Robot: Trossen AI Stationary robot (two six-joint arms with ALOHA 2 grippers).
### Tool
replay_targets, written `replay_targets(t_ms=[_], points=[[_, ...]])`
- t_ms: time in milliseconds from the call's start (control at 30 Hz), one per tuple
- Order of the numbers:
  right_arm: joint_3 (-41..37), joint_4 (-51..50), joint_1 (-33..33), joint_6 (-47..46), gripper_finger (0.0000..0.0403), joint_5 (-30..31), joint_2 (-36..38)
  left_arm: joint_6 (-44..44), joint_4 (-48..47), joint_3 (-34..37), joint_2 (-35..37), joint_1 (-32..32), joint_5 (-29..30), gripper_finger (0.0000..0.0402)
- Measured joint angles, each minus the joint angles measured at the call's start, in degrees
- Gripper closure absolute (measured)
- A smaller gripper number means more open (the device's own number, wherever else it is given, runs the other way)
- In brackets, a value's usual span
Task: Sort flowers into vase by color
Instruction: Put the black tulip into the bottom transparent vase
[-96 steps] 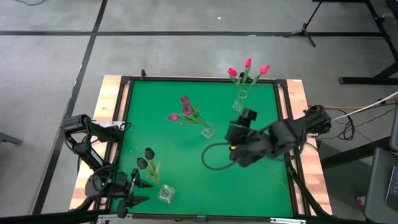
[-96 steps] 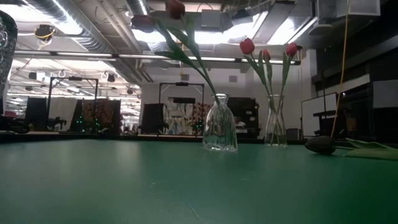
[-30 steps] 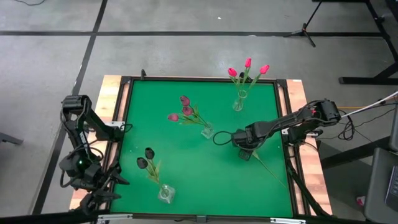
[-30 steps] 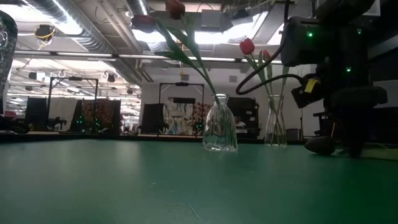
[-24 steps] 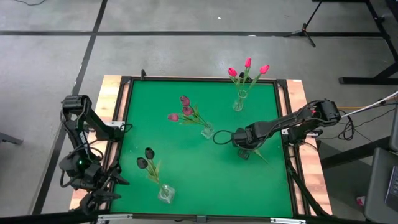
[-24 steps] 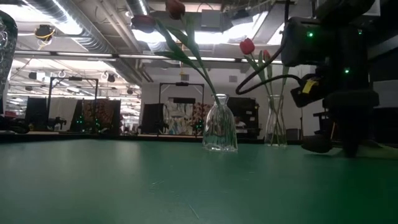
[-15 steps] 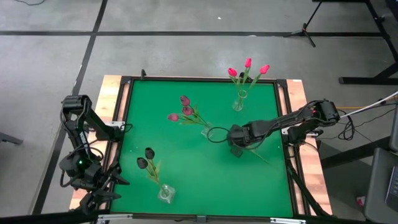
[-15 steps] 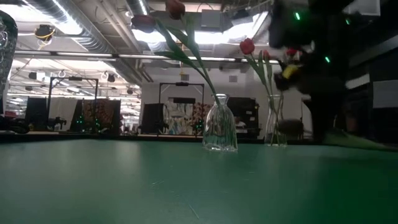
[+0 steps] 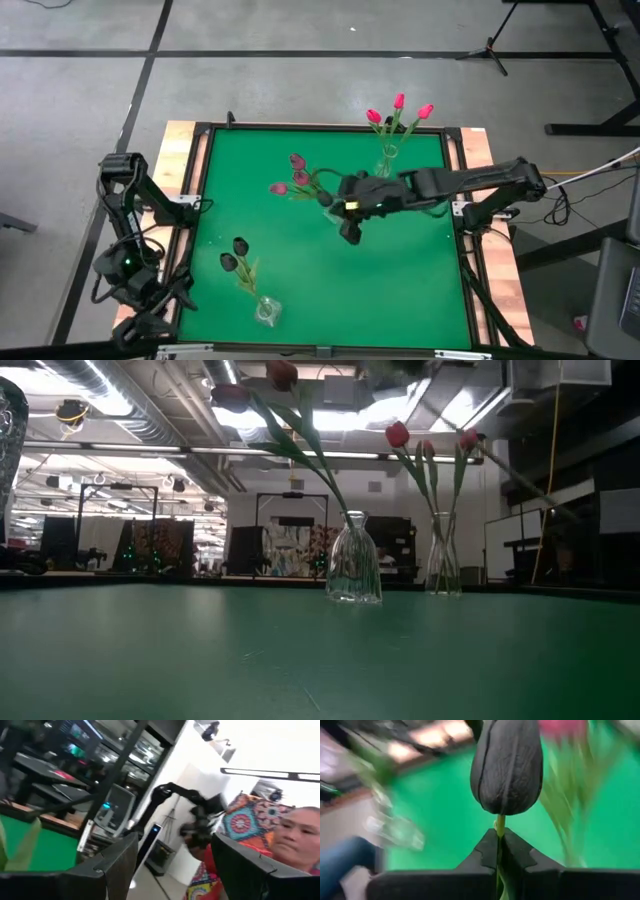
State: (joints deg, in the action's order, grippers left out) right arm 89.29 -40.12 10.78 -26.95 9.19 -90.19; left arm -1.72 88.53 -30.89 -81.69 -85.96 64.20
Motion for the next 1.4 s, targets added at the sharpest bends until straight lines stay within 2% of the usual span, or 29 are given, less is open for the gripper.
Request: replay_targets(t_ms=[167, 300, 433, 567, 667, 867, 967, 1033, 1233, 1400], points=[[10.39, 3.93, 3.16, 5.37, 0.0398, -0.76, 0.09, -2.85, -0.2, 0.0, -0.02, 4.11, 0.2, 0.0154], [14.54, 8.33, 6.06, 5.92, 0.0391, -1.94, 0.13, -4.65, -0.24, 0.0, -0.02, 6.75, 0.16, 0.0154], [14.65, 16.36, 9.0, 6.41, 0.0394, -5.26, -0.74, -4.56, -0.66, 0.0, -0.04, 8.33, -1.39, 0.0154], [14.65, 22.64, 10.94, 7.5, 0.0398, -9.31, -3.34, -4.51, -0.65, 0.0, -0.04, 9.48, -5.41, 0.0154], [14.65, 25.79, 11.24, 7.8, 0.0387, -10.5, -5.45, -4.1, -0.66, 0.0, -0.04, 11.88, -5.28, 0.0154], [14.65, 29.31, 10.91, 9.35, 0.0387, -11.93, -9.09, 2.93, -5.06, 0.0, -0.06, 16.36, -5.93, 0.0154], [14.65, 34.06, 10.94, 9.49, 0.0393, -14.71, -10.59, 10.36, -7.76, 0.0, -0.06, 17.8, -9.14, 0.0154], [14.65, 37.24, 10.96, 9.54, 0.0394, -16.09, -11.32, 12.02, -7.98, 0.0, -0.06, 18.76, -11.19, 0.0154], [14.65, 42.8, 10.96, 9.69, 0.0384, -16.31, -13.95, 12.27, -8.17, 0.0, -0.07, 21.57, -14.42, 0.0154], [14.71, 47.63, 10.94, 9.43, 0.0391, -16.31, -16.76, 12.16, -8.62, 0.0, -0.06, 22.22, -14.4, 0.0154]])
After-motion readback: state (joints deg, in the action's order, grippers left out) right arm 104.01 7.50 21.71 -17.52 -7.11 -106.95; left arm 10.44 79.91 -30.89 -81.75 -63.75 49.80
